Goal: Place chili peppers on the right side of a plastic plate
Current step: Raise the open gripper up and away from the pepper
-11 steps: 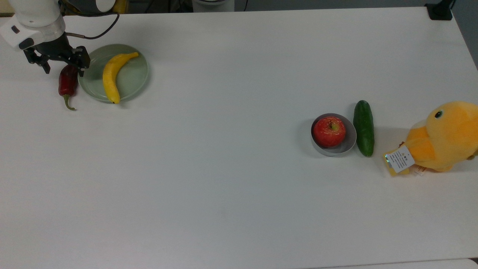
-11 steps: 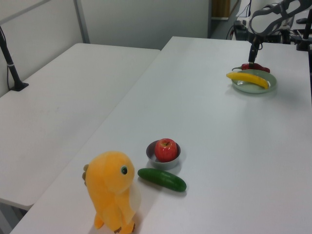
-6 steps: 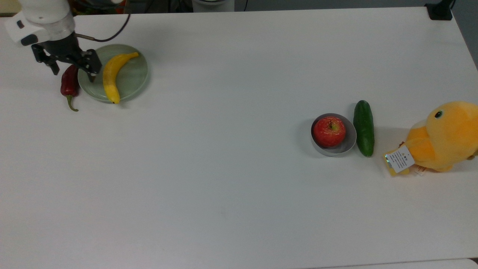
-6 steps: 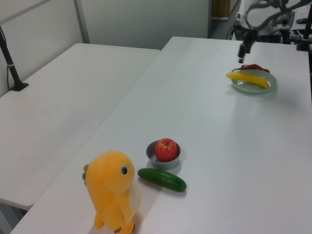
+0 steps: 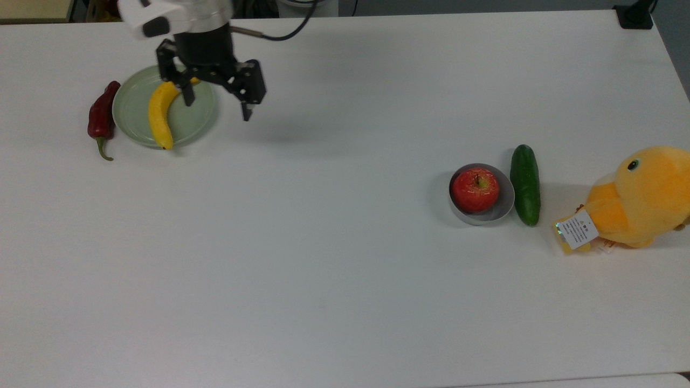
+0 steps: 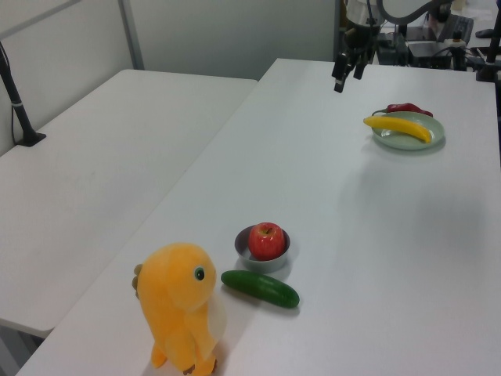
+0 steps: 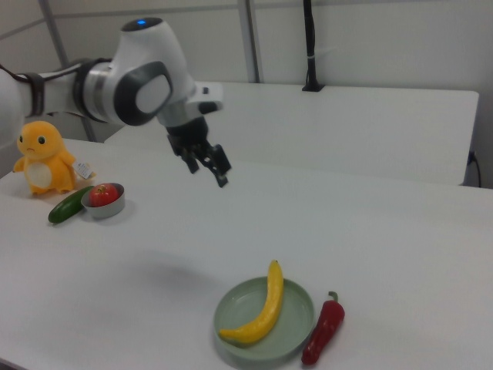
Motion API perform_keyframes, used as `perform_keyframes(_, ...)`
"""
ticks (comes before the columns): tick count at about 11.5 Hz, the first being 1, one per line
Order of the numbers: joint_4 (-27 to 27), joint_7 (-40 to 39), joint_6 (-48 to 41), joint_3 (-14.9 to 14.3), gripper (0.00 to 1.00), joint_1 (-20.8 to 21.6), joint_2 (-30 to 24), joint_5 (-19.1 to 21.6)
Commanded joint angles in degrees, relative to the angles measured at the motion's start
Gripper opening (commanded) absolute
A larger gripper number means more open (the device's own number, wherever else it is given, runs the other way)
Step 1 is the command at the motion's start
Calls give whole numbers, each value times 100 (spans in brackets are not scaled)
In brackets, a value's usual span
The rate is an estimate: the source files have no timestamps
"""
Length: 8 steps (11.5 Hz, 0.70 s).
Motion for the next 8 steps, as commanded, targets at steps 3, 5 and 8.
perform_keyframes(3, -70, 285, -1290, -147, 100, 879, -660, -35)
perform_keyframes(5, -79, 154, -1274, -287, 100, 922, -758, 18)
perform_keyframes(8, -141, 232, -1317, -305, 100, 1125, -749, 53)
